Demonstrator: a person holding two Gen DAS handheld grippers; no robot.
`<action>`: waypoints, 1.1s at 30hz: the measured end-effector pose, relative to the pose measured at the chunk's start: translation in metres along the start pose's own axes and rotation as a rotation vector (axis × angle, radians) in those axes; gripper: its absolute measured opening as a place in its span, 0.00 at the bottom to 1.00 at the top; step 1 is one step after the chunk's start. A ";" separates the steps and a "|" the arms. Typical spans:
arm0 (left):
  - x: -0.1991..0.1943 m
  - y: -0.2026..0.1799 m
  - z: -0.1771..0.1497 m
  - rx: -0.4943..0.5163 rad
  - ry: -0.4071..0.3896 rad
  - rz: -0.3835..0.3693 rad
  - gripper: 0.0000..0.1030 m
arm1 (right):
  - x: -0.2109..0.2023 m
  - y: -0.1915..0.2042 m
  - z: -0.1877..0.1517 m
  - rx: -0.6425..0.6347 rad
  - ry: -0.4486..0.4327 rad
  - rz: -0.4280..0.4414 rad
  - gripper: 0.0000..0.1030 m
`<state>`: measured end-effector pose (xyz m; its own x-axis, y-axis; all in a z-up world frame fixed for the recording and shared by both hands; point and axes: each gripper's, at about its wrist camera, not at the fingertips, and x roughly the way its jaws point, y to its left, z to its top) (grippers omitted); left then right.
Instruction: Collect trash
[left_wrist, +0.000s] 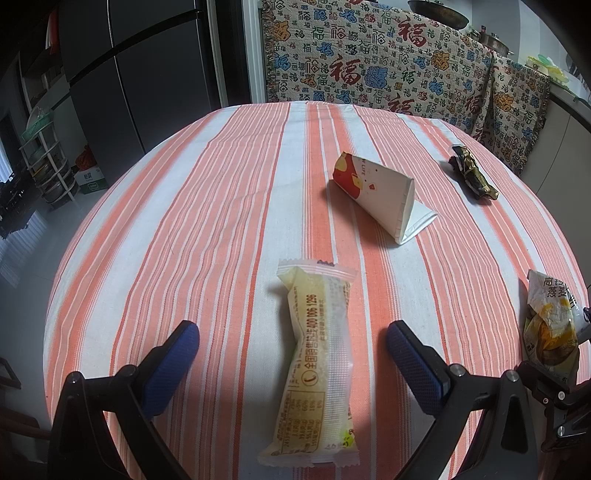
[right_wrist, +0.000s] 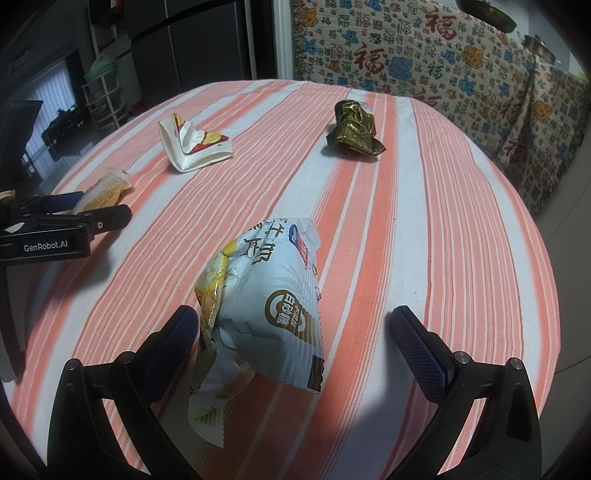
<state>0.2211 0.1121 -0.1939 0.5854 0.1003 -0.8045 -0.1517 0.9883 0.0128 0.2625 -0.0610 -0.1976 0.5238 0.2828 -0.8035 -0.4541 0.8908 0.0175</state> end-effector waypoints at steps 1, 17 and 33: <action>0.000 0.001 0.000 0.000 0.000 0.000 1.00 | 0.000 0.000 0.000 0.000 0.000 0.000 0.99; 0.000 0.001 0.000 0.001 0.001 -0.001 1.00 | -0.012 -0.014 -0.001 0.023 0.030 0.077 0.99; -0.012 0.015 0.009 0.061 0.084 -0.159 0.99 | -0.027 0.004 0.040 -0.079 0.102 0.136 0.89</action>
<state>0.2187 0.1269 -0.1783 0.5288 -0.0648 -0.8463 -0.0125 0.9964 -0.0841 0.2755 -0.0509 -0.1517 0.3795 0.3578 -0.8532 -0.5729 0.8150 0.0870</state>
